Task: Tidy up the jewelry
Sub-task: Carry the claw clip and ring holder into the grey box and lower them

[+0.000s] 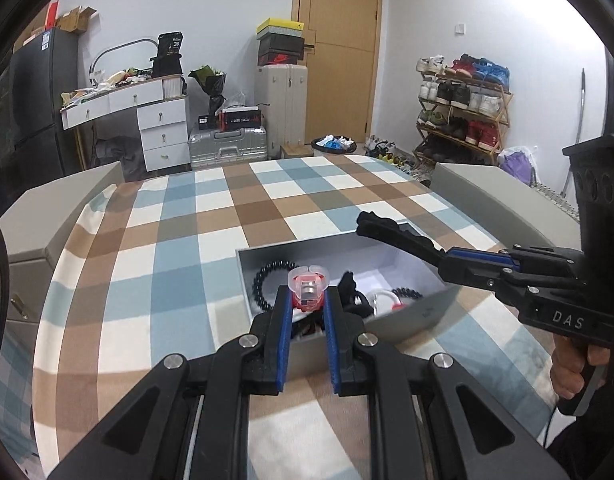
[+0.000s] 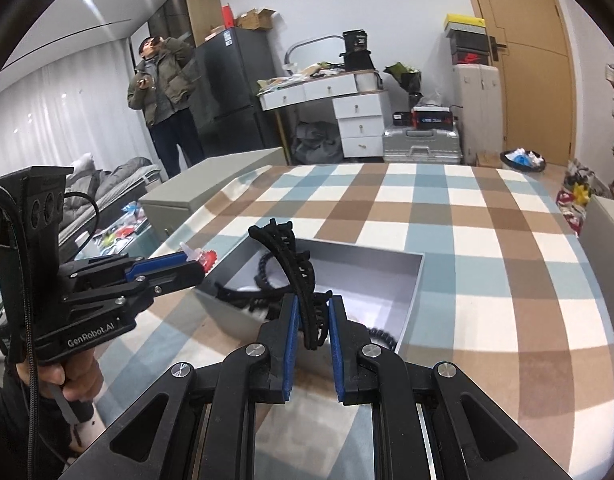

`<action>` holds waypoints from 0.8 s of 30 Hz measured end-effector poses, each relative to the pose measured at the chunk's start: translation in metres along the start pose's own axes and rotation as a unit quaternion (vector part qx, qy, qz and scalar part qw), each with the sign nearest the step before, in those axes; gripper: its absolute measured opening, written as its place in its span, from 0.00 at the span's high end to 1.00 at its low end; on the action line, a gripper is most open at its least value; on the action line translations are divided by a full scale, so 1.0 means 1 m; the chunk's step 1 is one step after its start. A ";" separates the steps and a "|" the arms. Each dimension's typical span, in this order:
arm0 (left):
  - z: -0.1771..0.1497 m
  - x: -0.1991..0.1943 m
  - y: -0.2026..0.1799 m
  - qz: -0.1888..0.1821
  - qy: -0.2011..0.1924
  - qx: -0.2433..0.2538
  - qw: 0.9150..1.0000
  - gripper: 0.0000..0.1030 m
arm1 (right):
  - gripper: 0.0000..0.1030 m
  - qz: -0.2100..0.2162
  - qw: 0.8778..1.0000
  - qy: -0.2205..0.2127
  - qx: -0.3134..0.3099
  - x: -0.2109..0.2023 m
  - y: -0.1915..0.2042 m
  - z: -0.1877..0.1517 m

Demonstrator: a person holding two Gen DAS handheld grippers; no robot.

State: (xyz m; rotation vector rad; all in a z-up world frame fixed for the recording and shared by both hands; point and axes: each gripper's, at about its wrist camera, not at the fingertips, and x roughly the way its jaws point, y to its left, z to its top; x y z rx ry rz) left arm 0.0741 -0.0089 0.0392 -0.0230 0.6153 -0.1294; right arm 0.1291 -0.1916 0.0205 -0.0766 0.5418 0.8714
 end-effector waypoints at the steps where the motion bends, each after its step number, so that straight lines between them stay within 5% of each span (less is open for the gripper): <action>1: 0.001 0.005 -0.001 0.002 0.004 0.001 1.000 0.90 | 0.86 -0.002 1.000 0.002 0.002 0.004 -0.001 0.002; 24: 0.000 0.032 -0.009 0.037 0.036 0.022 0.998 0.90 | 0.86 -0.034 0.999 0.020 0.019 0.020 -0.020 -0.002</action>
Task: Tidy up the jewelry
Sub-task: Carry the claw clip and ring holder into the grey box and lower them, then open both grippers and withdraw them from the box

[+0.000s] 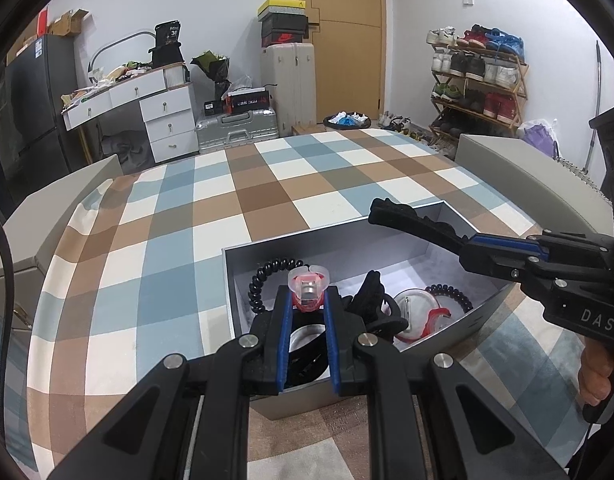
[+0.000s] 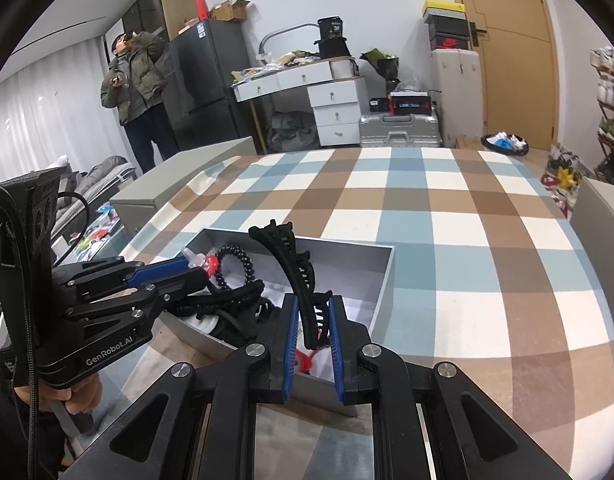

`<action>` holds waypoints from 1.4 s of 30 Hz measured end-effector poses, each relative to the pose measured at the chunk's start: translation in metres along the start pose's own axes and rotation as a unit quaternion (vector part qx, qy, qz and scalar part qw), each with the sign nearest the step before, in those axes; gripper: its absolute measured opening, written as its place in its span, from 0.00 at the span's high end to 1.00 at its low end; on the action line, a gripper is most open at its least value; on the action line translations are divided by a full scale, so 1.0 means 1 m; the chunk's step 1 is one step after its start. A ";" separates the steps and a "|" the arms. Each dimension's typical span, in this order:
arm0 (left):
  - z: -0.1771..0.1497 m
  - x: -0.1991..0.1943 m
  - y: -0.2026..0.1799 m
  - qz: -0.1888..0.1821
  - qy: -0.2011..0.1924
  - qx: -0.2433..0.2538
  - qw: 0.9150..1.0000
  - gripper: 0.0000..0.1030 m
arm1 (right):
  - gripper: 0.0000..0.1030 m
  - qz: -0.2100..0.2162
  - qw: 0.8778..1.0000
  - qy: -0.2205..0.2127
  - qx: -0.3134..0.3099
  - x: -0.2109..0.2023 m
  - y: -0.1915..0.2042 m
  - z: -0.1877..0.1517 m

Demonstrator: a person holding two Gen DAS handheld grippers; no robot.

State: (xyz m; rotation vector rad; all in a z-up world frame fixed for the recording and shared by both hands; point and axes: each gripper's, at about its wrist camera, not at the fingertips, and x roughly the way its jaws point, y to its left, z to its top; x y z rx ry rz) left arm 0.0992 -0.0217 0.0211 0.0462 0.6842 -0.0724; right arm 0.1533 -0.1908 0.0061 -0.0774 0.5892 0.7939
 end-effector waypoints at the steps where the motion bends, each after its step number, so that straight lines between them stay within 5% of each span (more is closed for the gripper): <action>1: 0.000 0.000 0.000 0.000 0.000 0.000 1.000 0.90 | 0.86 -0.001 1.000 0.001 -0.001 0.001 0.001 0.000; 30: -0.003 0.000 -0.002 -0.001 -0.002 0.005 1.000 0.89 | 0.84 0.002 1.000 0.001 0.007 0.004 -0.001 -0.002; 33: -0.003 -0.004 -0.001 -0.010 -0.005 -0.002 1.000 0.69 | 0.77 0.009 1.000 -0.008 0.014 -0.001 -0.004 -0.001; 35: -0.004 -0.012 0.001 -0.015 -0.019 -0.009 1.000 0.44 | 0.66 0.008 1.000 -0.013 0.013 -0.005 -0.004 0.000; 39: -0.008 -0.028 0.006 -0.032 -0.038 -0.020 0.999 0.31 | 0.45 0.014 0.999 -0.028 0.014 -0.017 -0.005 -0.003; 42: -0.013 -0.036 0.009 -0.036 -0.050 -0.027 0.998 0.16 | 0.16 0.014 0.999 -0.034 0.015 -0.023 -0.005 -0.006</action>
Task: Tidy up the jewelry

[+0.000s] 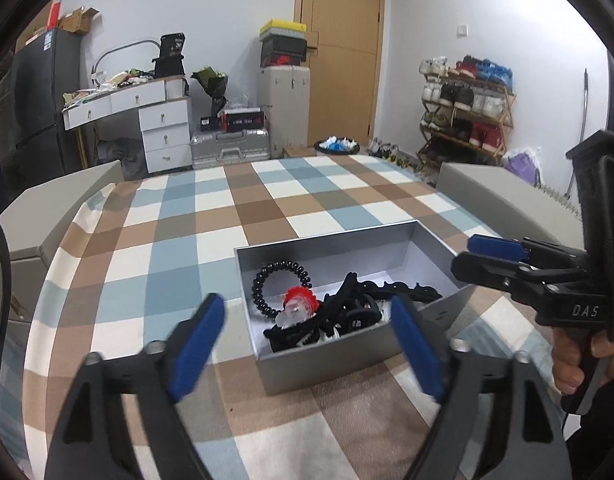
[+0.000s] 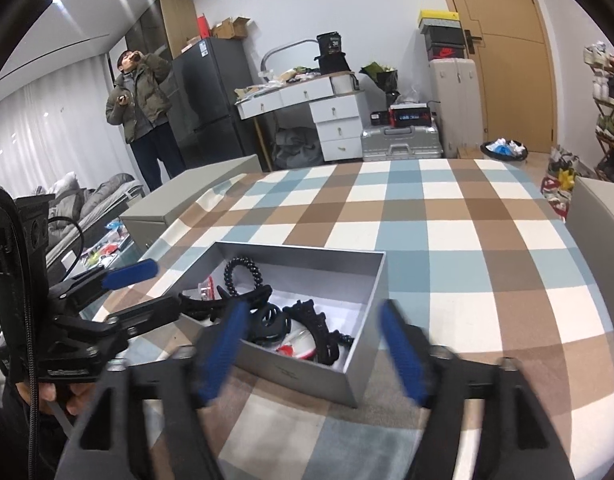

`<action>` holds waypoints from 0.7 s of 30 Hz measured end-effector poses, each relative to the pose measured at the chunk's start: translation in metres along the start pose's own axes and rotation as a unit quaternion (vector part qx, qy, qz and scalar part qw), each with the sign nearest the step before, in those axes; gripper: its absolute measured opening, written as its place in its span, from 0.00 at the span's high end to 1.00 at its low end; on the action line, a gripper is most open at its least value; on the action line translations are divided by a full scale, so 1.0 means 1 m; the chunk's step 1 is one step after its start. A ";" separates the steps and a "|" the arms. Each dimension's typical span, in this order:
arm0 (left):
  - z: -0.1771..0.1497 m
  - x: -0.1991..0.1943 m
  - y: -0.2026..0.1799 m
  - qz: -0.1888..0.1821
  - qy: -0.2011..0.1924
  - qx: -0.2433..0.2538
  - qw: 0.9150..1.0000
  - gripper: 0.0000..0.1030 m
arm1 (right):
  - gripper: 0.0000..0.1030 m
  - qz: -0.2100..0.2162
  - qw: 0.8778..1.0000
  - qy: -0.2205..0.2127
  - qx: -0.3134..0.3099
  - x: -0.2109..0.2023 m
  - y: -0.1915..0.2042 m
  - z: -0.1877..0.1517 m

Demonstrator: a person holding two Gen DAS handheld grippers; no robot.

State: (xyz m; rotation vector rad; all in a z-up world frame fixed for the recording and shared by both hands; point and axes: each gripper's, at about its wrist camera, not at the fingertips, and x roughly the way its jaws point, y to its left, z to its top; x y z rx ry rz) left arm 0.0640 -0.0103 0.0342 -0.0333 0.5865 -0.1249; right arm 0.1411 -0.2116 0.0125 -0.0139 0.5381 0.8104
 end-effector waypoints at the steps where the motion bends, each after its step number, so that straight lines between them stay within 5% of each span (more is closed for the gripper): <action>1: -0.002 -0.001 0.000 0.000 0.001 -0.002 1.000 0.11 | 0.05 0.002 1.000 -0.002 0.001 -0.003 0.000 -0.003; 3: -0.006 -0.001 0.001 0.004 0.009 -0.008 1.000 0.02 | 0.00 0.003 1.000 -0.007 0.003 -0.007 0.000 -0.006; 21: -0.032 0.001 0.004 0.031 0.031 -0.010 0.999 0.01 | 0.00 -0.039 0.998 0.017 -0.049 -0.005 0.018 -0.029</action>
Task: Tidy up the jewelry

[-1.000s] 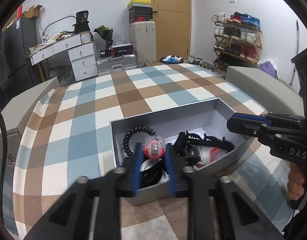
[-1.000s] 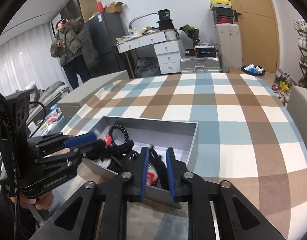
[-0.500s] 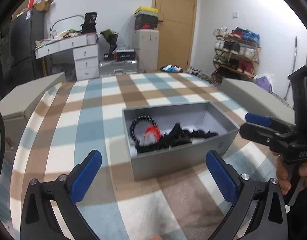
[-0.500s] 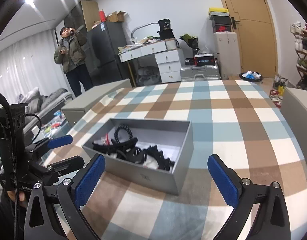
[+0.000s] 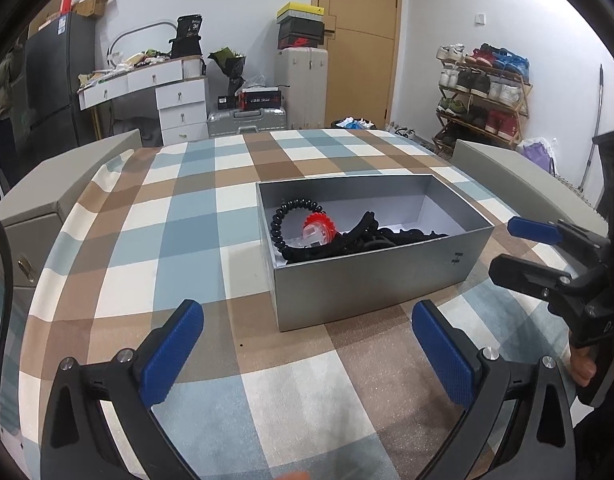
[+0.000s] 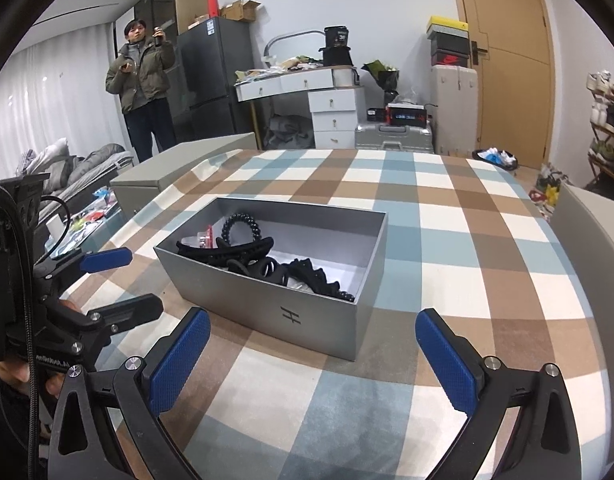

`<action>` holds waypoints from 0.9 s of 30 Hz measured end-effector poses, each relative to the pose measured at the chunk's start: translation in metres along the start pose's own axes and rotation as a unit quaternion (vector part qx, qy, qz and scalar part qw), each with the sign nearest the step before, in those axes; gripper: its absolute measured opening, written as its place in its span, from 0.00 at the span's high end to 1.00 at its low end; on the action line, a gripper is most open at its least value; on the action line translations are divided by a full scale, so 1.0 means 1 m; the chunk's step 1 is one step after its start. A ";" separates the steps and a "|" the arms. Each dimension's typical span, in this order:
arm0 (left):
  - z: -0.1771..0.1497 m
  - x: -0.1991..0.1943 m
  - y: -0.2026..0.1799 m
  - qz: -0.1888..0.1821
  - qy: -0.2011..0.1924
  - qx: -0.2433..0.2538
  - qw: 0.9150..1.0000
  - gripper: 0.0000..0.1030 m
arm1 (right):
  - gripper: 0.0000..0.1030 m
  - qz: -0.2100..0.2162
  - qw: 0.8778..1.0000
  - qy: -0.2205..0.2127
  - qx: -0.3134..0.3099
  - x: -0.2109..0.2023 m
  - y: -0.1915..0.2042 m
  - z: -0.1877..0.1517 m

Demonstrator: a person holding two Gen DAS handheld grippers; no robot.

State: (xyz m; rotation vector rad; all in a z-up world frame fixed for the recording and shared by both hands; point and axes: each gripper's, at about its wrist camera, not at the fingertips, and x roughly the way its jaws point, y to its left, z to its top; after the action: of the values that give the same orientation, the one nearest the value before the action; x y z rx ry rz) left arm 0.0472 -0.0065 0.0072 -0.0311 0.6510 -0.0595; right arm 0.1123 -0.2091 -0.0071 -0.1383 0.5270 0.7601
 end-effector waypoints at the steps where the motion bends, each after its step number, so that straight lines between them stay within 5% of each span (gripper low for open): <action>1: 0.000 0.000 0.000 0.001 -0.001 0.002 1.000 0.01 | 0.00 0.000 1.000 0.000 -0.002 0.001 0.000 0.000; 27: -0.001 0.002 -0.003 0.000 0.005 0.011 1.000 0.01 | 0.00 -0.018 1.000 0.013 -0.008 0.006 -0.001 -0.001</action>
State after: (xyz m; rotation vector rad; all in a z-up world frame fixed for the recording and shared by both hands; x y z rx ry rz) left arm 0.0478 -0.0095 0.0052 -0.0103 0.6603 -0.0669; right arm 0.1162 -0.2058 -0.0109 -0.1723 0.5425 0.7280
